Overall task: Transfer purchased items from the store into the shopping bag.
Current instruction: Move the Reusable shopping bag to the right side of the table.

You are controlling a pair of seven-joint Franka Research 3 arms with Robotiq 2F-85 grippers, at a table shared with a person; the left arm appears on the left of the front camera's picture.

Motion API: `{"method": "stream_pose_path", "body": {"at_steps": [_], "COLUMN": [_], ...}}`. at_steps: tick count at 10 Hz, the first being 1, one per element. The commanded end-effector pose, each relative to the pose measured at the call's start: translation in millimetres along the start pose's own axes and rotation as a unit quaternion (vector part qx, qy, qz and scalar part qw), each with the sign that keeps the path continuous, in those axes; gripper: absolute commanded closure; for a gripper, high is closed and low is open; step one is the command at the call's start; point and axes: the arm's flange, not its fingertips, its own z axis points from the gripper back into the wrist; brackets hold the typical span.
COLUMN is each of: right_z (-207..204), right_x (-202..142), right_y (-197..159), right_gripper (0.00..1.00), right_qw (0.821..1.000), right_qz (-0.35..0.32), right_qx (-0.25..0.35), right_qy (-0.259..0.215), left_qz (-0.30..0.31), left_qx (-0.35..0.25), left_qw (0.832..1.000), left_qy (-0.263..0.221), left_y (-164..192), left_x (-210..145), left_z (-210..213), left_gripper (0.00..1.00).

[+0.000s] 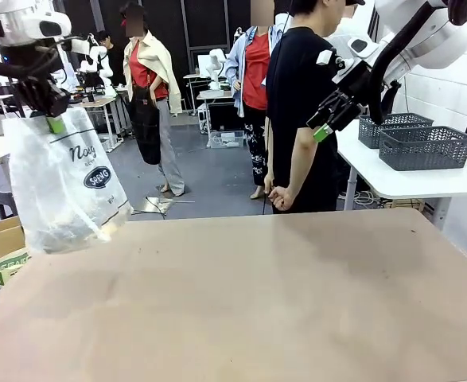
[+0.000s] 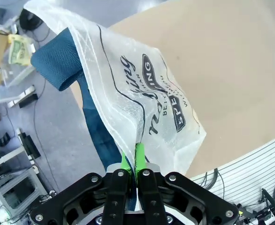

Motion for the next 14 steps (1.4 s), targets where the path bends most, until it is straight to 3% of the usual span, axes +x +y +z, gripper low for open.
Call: {"method": "stream_pose_path", "body": {"at_steps": [1, 4, 6, 9, 11, 14], "right_z": [-0.3, -0.3, -0.3, -0.3, -0.3, -0.3], "right_x": [0.0, 0.0, 0.0, 0.0, 0.0, 0.0], "right_y": [0.8, 0.8, 0.8, 0.8, 0.8, 0.8], "right_gripper": [0.00, 0.00, 0.00, 0.00, 0.00, 0.00], "right_qw": [1.000, 1.000, 1.000, 1.000, 1.000, 1.000], "right_qz": [0.001, 0.001, 0.001, 0.001, 0.001, 0.001], "right_qx": [-0.001, -0.001, -0.001, -0.001, -0.001, -0.001], "right_qy": [0.003, 0.003, 0.003, 0.003, 0.003, 0.003], "left_qz": [-0.003, -0.007, -0.077, -0.108, -0.081, -0.086], "left_qx": [0.001, -0.005, 0.007, -0.011, -0.003, 0.023], "left_qw": [1.000, 1.000, 0.997, 0.994, 0.996, 0.992], "left_qy": [-0.010, 0.005, -0.004, -0.021, -0.040, -0.086], "left_y": [-2.5, -6.3, 8.5, 31.6, 47.3, 66.7], "left_x": [12.8, 8.5, -12.9, -41.7, -57.0, -67.8], "left_z": [3.9, -10.7, -30.6, -47.2, -58.5, -84.2], "left_gripper": [1.00, 1.00, 1.00, 1.00, 1.00, 1.00]}}
